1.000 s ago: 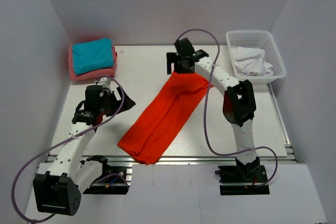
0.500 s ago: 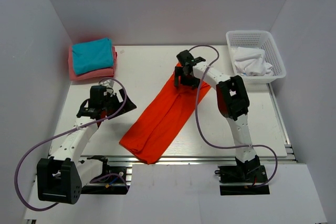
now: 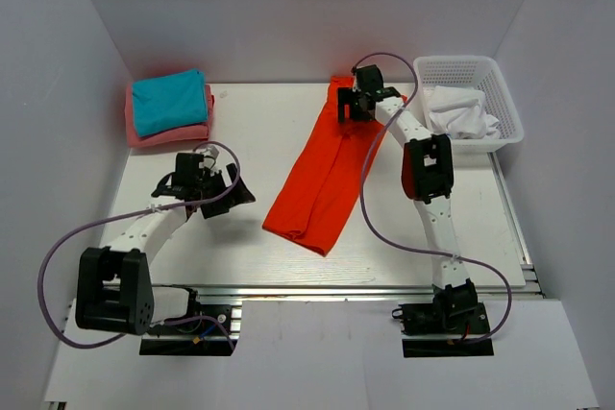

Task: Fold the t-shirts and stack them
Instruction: Rotate the tshirt 60 degrees, then grab the bottom of the folded rectangular tshirt with both arms, then fold the folded rectangular tshirt in 1/3 of the way, then grab one side of the 2/3 rectangular tshirt with both arms

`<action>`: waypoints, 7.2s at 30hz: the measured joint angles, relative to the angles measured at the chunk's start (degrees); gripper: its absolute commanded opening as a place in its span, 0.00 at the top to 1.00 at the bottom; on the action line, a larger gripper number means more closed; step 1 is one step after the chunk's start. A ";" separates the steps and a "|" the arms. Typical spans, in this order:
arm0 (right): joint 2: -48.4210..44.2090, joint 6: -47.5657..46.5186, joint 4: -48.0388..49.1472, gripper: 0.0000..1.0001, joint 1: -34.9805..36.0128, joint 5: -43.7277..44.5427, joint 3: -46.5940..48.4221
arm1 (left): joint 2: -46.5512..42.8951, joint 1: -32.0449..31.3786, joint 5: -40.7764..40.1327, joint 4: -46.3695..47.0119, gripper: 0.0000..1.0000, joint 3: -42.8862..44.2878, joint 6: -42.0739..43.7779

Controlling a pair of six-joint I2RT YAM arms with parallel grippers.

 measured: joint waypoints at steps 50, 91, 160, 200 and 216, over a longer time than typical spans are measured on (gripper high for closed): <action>-51.87 19.12 7.43 0.81 29.79 -14.56 -79.36 | 11.39 -23.85 -10.67 10.08 0.71 -2.36 5.73; -55.74 12.31 1.27 1.00 20.76 9.99 -65.44 | 22.58 -24.52 -14.29 4.33 1.00 28.02 1.97; -38.34 2.75 22.27 0.10 2.78 -21.51 -51.49 | 23.23 -17.84 -21.64 12.00 0.00 28.89 6.69; -11.72 -6.73 24.02 0.10 7.02 7.91 -22.01 | 9.92 -18.21 -26.10 4.00 0.00 12.35 5.11; -54.75 11.69 24.83 0.10 6.86 -1.92 -71.84 | 34.56 -18.69 -18.38 8.61 0.03 30.25 9.27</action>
